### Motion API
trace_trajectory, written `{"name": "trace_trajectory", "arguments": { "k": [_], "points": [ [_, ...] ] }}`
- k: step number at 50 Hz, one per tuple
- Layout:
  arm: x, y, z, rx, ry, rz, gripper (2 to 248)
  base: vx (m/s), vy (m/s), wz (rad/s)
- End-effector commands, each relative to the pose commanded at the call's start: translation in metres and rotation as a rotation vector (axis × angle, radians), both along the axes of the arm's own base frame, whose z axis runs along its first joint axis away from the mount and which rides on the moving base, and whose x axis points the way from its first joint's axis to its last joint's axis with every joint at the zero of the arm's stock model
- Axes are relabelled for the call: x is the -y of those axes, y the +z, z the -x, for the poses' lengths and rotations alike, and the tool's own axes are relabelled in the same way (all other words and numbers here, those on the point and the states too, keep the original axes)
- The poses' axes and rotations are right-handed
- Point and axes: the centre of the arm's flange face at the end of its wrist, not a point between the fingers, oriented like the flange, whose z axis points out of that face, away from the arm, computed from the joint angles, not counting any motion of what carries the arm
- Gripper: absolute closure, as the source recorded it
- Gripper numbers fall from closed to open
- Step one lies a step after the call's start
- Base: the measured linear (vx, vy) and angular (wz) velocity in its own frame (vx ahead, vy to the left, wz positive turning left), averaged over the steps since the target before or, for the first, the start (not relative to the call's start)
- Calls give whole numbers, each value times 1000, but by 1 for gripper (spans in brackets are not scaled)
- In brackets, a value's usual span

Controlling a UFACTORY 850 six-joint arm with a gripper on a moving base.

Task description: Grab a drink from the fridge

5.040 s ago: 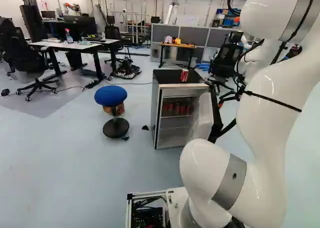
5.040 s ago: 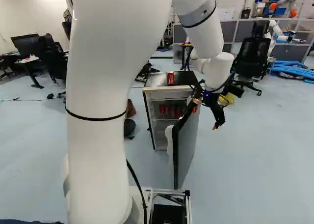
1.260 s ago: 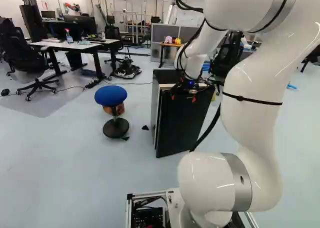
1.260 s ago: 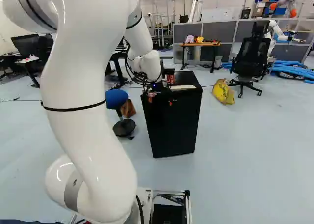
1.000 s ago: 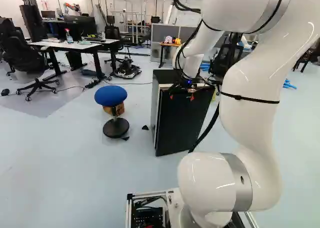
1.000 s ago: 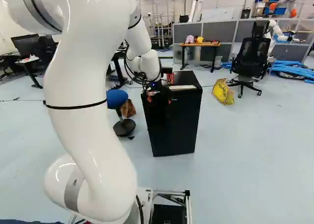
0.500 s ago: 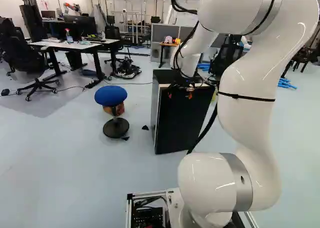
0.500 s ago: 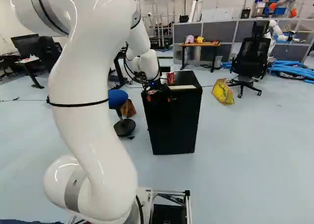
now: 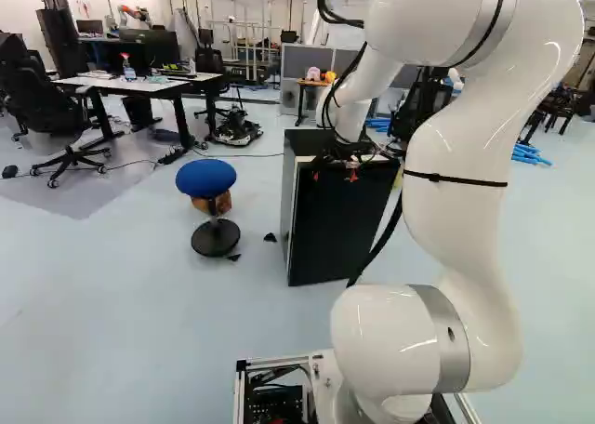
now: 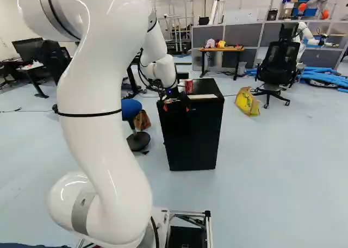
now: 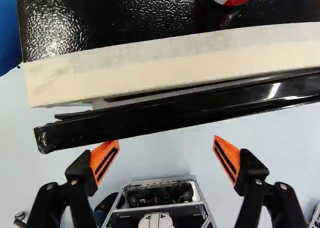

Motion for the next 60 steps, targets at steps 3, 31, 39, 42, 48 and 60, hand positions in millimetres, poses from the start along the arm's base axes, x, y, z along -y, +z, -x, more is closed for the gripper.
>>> {"name": "trace_trajectory", "arguments": {
  "k": [3,31,39,42,48,60],
  "points": [
    [0,0,0,3,2,2,3,0,0,0],
    [2,1,-3,33,31,29,3,0,0,0],
    [2,2,-4,48,45,41,3,0,0,0],
    [2,2,-5,54,50,46,3,0,0,0],
    [3,2,-6,68,61,55,3,0,0,0],
    [3,3,-8,87,82,73,3,0,0,0]
  ]
}}
